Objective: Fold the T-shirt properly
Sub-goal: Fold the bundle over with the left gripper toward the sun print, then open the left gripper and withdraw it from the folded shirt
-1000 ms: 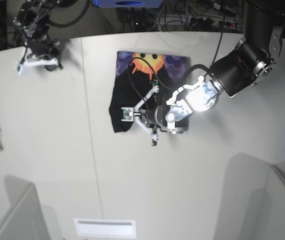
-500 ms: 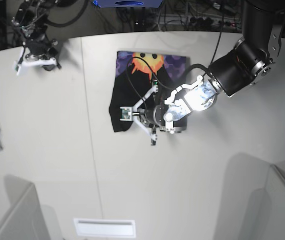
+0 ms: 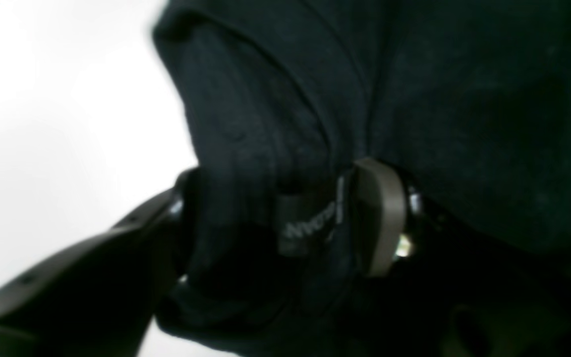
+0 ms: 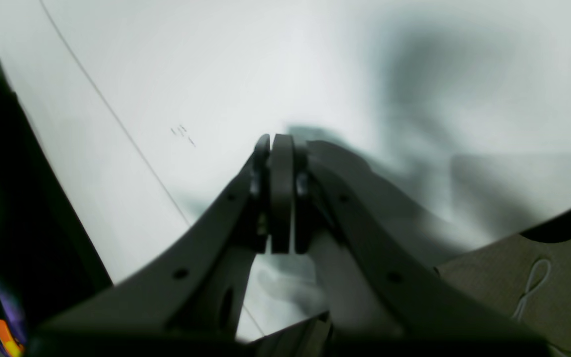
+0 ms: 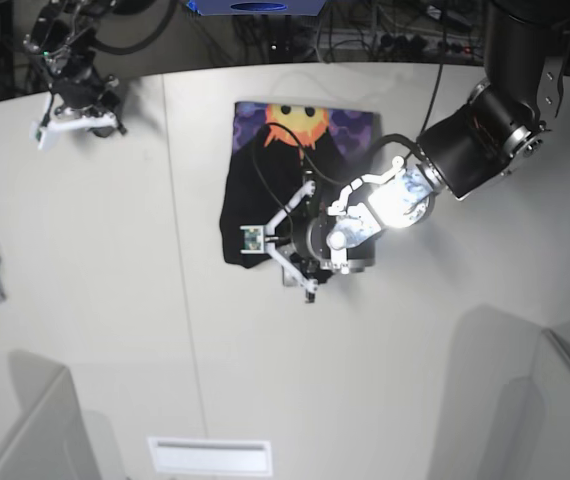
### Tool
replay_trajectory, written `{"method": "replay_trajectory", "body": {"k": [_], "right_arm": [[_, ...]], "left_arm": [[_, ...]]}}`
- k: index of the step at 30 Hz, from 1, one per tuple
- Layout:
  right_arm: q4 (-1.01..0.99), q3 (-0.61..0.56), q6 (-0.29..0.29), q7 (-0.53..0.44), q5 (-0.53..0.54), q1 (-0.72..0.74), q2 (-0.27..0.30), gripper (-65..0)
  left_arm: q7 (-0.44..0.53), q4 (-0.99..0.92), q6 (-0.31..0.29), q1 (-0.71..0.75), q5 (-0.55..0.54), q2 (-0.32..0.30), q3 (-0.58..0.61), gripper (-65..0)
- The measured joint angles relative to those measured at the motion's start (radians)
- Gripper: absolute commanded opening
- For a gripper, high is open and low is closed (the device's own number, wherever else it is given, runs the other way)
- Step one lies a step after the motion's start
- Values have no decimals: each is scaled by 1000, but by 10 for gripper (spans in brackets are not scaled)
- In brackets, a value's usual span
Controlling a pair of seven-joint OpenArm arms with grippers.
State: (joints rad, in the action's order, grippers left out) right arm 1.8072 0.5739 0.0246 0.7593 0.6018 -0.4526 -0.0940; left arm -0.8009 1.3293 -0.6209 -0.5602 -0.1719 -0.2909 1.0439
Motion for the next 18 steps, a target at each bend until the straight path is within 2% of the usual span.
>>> {"method": "replay_trajectory", "body": {"k": [10,16,18], "right_arm": [[2,0,1,0,0,0,0,-650],[5,-1,1,0,0,8,0,-650],[5,-1,1,-1,-1,9,0,-650]], "left_arm": [[-109,65,-39,47,28,-24,-196,-184],[-120,64,-38,43,37,-23,-198,-183],[-128,55,-38,42,49,-1,-199,-183]]}}
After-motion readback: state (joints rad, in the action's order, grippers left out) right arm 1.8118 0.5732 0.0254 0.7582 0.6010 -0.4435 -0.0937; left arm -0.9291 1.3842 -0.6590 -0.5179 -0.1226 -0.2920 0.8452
